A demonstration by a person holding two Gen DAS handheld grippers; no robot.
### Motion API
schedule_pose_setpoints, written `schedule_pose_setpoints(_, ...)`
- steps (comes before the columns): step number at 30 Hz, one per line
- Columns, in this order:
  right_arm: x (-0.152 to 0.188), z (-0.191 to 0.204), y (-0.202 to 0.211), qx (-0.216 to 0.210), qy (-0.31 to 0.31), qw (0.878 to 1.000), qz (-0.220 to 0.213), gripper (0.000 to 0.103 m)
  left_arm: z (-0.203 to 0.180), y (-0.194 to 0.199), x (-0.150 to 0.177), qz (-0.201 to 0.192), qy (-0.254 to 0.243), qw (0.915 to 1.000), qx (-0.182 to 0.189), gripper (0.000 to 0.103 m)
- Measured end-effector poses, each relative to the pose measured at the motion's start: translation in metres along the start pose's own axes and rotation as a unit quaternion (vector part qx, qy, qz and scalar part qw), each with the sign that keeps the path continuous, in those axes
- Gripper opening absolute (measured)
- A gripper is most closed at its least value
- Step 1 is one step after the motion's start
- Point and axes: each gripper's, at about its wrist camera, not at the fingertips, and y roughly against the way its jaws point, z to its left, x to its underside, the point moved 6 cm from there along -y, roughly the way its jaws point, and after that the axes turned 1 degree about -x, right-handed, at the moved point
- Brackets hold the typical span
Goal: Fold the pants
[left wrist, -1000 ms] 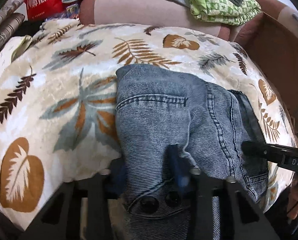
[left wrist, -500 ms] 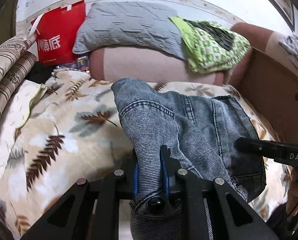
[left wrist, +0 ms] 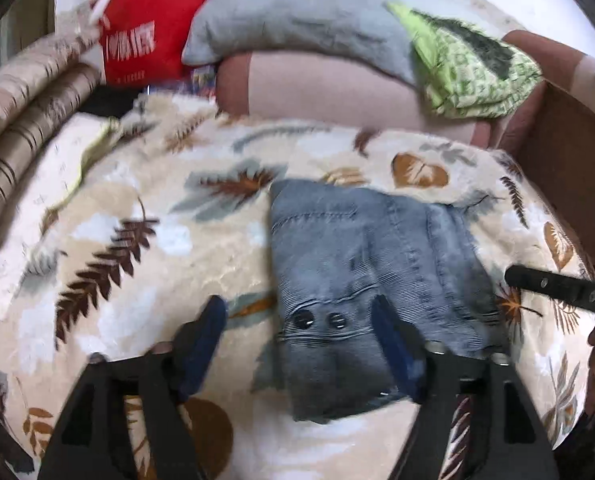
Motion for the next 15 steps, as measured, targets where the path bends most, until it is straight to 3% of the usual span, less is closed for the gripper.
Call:
schedule_pose_setpoints(2,0.000,0.013,0.010,-0.019,0.010,1.000,-0.013,0.069,-0.012,-0.010,0.010,0.014,-0.021,0.9996,-0.014,0.083)
schedule_pose_setpoints(4,0.014,0.017,-0.004,-0.012,0.028,0.999,0.008,0.072,-0.019,-0.040,0.032,0.072,-0.057,0.9950,-0.040,0.083)
schedule_pose_setpoints(5,0.023,0.011,-0.023,0.010,0.033,0.998,0.043,0.072,-0.020,-0.044,0.037,0.066,-0.052,0.9955,-0.043,0.085)
schedule_pose_setpoints(6,0.045,-0.003,-0.053,0.051,0.035,0.992,0.114,0.072,-0.020,-0.040,0.035,0.065,-0.047,0.9959,-0.041,0.085)
schedule_pose_setpoints(7,0.045,-0.005,-0.050,0.048,0.045,0.994,0.087,0.072,-0.019,-0.033,0.027,0.061,-0.045,0.9963,-0.040,0.084)
schedule_pose_setpoints(10,0.035,0.003,-0.029,0.051,0.048,0.994,0.082,0.072,-0.020,-0.003,0.005,0.001,-0.051,0.9980,-0.037,0.084)
schedule_pose_setpoints(11,0.025,0.007,-0.019,0.046,0.051,0.995,0.068,0.072,-0.021,-0.003,0.003,-0.002,-0.054,0.9977,-0.040,0.084)
schedule_pose_setpoints(12,0.018,0.010,-0.012,0.047,0.052,0.996,0.057,0.072,-0.023,-0.008,0.005,0.009,-0.057,0.9976,-0.039,0.084)
schedule_pose_setpoints(14,-0.009,0.017,0.001,0.038,0.047,0.998,0.028,0.072,-0.023,-0.037,0.024,0.071,-0.068,0.9941,-0.045,0.084)
schedule_pose_setpoints(15,-0.021,0.019,0.001,0.035,0.045,0.998,0.022,0.072,-0.022,-0.045,0.032,0.074,-0.065,0.9943,-0.042,0.085)
